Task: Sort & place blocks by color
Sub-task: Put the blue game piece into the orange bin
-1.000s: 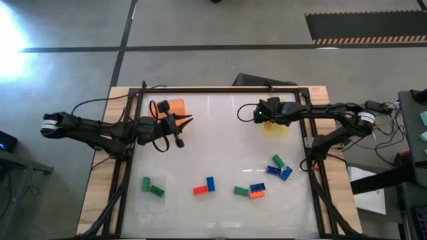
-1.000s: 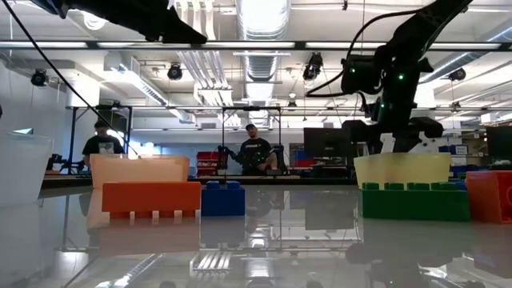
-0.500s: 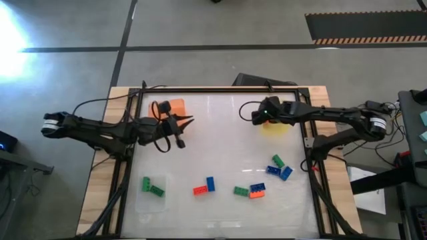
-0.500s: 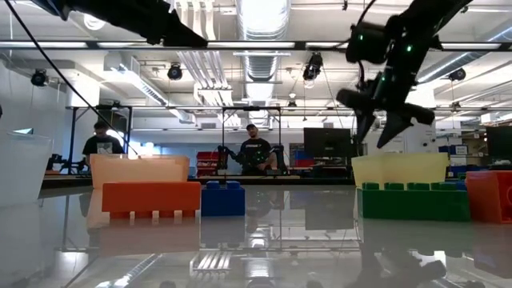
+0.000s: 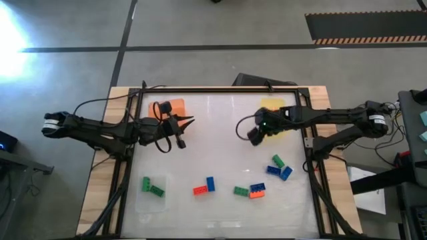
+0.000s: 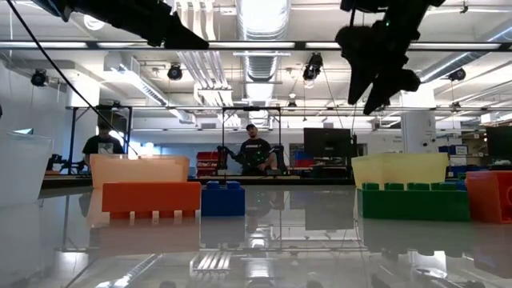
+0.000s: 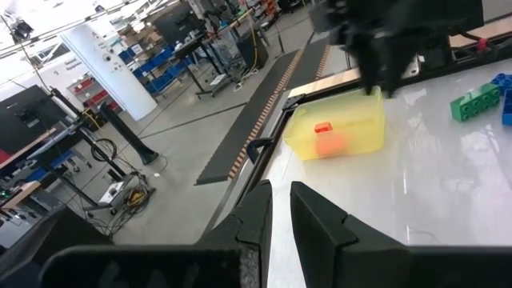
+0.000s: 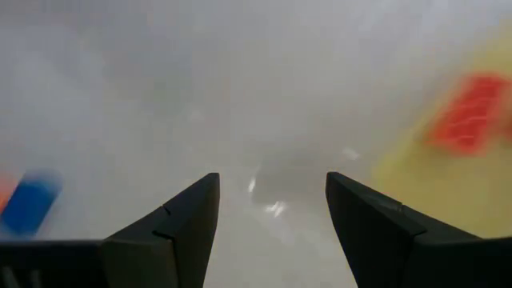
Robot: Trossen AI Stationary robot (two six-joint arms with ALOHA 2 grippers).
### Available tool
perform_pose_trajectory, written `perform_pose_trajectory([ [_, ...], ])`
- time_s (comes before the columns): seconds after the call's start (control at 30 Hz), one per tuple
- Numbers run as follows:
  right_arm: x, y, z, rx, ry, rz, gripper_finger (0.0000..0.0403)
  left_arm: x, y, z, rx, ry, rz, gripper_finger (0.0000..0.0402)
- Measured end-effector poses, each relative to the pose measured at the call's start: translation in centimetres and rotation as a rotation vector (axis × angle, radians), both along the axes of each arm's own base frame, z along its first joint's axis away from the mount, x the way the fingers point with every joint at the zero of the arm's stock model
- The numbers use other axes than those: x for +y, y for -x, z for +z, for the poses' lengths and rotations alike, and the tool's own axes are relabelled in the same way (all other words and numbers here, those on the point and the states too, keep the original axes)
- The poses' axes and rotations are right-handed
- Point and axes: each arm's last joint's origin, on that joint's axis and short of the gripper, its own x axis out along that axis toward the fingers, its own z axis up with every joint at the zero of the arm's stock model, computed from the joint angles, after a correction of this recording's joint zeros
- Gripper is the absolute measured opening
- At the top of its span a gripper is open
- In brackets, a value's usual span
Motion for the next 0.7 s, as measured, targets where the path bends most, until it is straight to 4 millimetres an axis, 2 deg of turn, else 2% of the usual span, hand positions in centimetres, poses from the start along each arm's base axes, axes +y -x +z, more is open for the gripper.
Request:
perform_pose_trajectory([
  [0.17, 3.0, -0.4, -0.9, 0.061, -0.141, 0.267, 0.0219, 0.0, -0.1, -0.1, 0.008, 0.000, 0.000, 0.0031],
  [0.27, 4.5, 0.5, -2.3, 0.221, -0.203, 0.336, 0.0219, 0.0, -0.1, -0.1, 0.007, 0.000, 0.000, 0.0031],
  [0.37, 5.7, 1.7, -3.3, 0.422, -0.260, 0.328, 0.0219, 0.0, -0.1, -0.1, 0.007, 0.001, 0.000, 0.0031],
  [0.47, 6.9, 2.1, -4.2, 0.546, -0.277, 0.345, 0.0219, 0.0, -0.1, -0.1, 0.008, 0.001, 0.000, 0.0031],
  [0.7, 10.6, 1.2, -6.4, 0.609, -0.193, 0.602, 0.0219, 0.0, -0.1, -0.2, 0.009, 0.001, 0.000, 0.0031],
])
